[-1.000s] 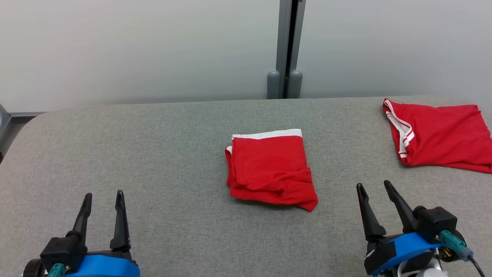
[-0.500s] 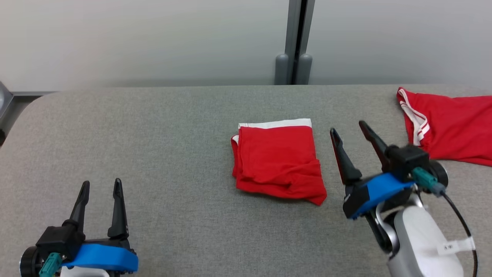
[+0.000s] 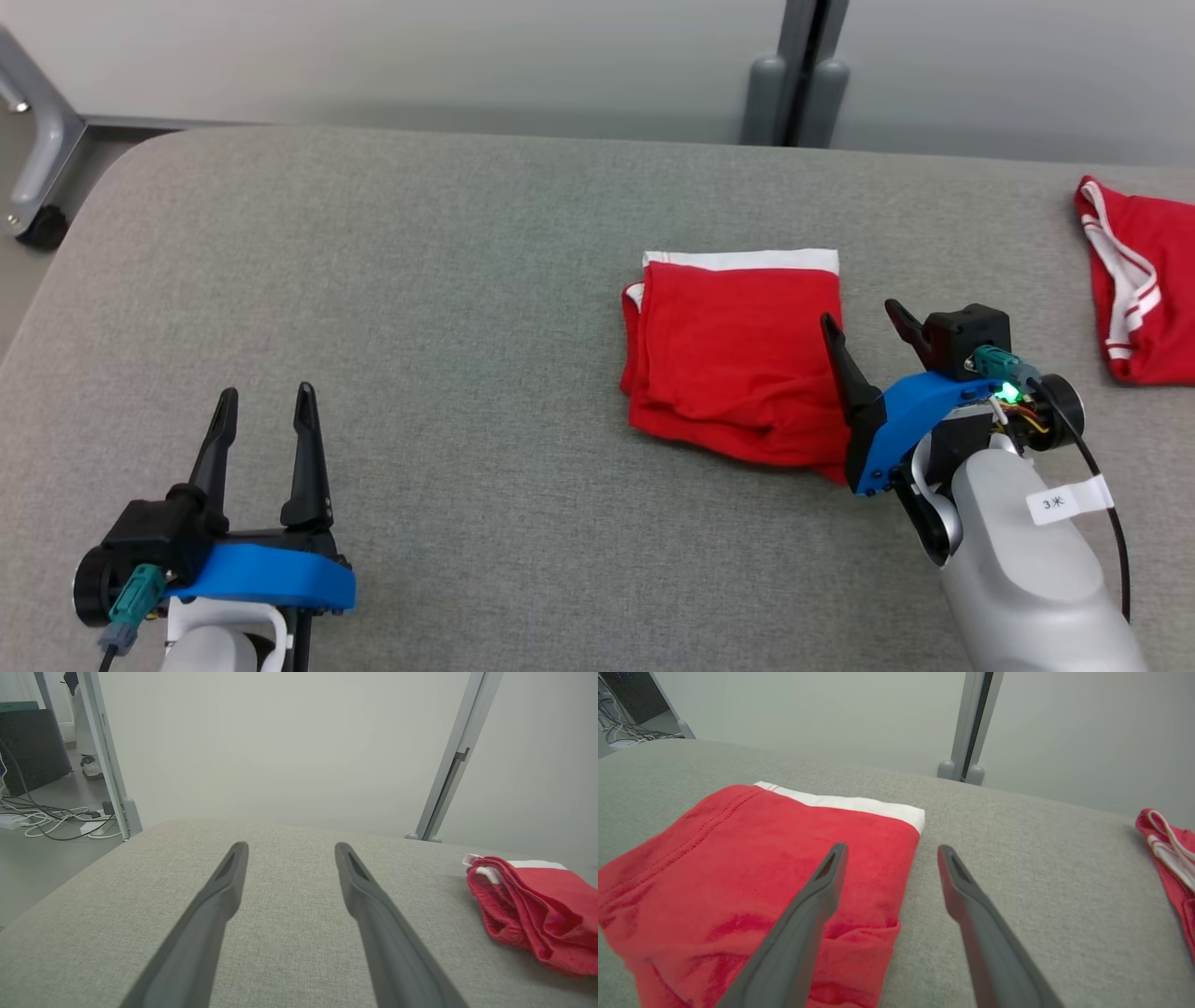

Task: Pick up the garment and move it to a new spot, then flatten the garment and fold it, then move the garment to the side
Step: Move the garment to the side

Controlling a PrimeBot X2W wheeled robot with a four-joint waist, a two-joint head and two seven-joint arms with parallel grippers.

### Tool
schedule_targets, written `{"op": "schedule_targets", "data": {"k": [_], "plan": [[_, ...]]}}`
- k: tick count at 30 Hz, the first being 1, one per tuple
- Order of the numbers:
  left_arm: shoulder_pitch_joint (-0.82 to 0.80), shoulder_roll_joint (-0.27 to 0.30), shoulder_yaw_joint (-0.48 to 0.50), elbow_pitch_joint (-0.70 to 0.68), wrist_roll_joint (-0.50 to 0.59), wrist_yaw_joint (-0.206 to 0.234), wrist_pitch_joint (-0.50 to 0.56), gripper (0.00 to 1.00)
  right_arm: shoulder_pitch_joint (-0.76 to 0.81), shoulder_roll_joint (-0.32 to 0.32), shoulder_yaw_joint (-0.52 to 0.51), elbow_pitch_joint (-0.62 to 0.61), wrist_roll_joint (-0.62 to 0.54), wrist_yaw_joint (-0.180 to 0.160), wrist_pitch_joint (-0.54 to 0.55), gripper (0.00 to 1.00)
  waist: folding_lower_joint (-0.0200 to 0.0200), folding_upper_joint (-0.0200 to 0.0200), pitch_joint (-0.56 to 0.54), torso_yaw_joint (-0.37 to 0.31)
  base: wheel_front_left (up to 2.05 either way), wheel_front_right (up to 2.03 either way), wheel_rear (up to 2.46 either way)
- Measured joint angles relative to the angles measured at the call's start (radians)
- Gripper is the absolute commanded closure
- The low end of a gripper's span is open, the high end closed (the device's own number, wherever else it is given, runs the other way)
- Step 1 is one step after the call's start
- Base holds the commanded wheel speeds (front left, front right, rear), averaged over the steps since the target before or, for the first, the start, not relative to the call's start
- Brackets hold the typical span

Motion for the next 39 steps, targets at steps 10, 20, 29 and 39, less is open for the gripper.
{"op": "schedule_targets", "data": {"k": [10,20,29,39], "plan": [[-0.045,-0.021,-0.001,0.017,-0.001,-0.013,-0.002,0.0,-0.092,0.0,-0.036,0.268,-0.014,0.0,-0.035,0.0,0.0001,0.0,0.045,0.058,0.0,0.0,0.0],[-0.041,-0.036,0.015,0.028,0.008,-0.022,-0.002,0.0,-0.113,0.0,0.007,0.422,0.056,0.0,-0.073,0.8,0.0,0.0,0.032,0.073,0.0,0.0,0.0],[-0.022,-0.044,0.027,0.02,0.018,-0.028,-0.002,0.0,-0.122,0.005,0.115,0.43,0.117,0.0,-0.147,1.0,-0.0001,0.0,0.028,0.02,0.0,0.0,0.0],[-0.021,-0.039,0.043,-0.015,0.024,-0.03,-0.002,0.0,-0.098,-0.082,0.173,0.324,0.119,0.0,-0.174,1.0,-0.0001,0.0,0.068,-0.115,0.0,0.0,0.0]]}}
